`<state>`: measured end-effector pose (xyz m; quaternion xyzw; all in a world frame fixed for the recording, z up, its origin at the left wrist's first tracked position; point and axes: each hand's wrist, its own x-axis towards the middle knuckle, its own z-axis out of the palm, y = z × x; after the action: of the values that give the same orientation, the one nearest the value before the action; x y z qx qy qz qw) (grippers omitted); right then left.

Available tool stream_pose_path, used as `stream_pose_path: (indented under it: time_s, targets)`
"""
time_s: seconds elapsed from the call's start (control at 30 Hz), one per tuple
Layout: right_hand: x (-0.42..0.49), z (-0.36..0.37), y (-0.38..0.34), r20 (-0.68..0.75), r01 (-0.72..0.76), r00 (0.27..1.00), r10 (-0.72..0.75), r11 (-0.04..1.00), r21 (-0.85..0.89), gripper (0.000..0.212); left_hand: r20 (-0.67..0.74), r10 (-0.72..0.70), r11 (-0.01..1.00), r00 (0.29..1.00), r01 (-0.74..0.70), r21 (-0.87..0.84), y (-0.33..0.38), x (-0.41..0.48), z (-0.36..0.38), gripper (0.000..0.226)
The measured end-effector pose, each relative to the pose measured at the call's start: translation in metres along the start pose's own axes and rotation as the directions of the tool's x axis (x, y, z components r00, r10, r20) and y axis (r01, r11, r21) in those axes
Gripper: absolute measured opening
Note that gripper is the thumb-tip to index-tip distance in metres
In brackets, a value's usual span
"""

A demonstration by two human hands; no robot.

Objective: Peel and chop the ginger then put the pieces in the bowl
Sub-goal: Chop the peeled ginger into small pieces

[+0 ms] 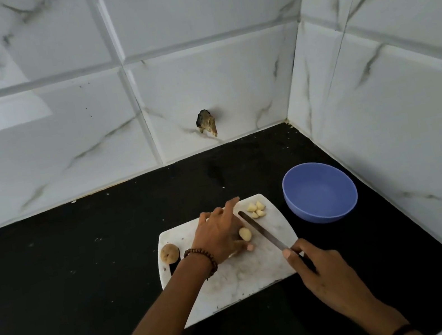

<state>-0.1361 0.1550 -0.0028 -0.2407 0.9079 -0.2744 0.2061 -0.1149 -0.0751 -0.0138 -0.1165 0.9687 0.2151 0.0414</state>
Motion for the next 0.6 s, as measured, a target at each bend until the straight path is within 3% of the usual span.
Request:
stream_pose_path:
  time_s: [0.23, 0.4, 0.6]
  targets:
    - [-0.005, 0.002, 0.004, -0.019, -0.054, 0.998, 0.056, 0.995, 0.089, 0.025, -0.034, 0.071, 0.994, 0.997, -0.073, -0.08, -0.002, -0.004, 0.001, 0.085]
    - [-0.007, 0.006, -0.003, -0.015, -0.077, 0.997, 0.081, 0.982, 0.173, 0.03, -0.064, 0.053, 0.999, 0.997, -0.052, 0.01, 0.002, -0.006, 0.005, 0.067]
    - [-0.002, 0.014, -0.007, 0.024, -0.105, 0.994, 0.103, 0.961, 0.257, 0.032, -0.146, -0.022, 0.991, 0.989, 0.002, -0.133, 0.001, -0.012, 0.02, 0.086]
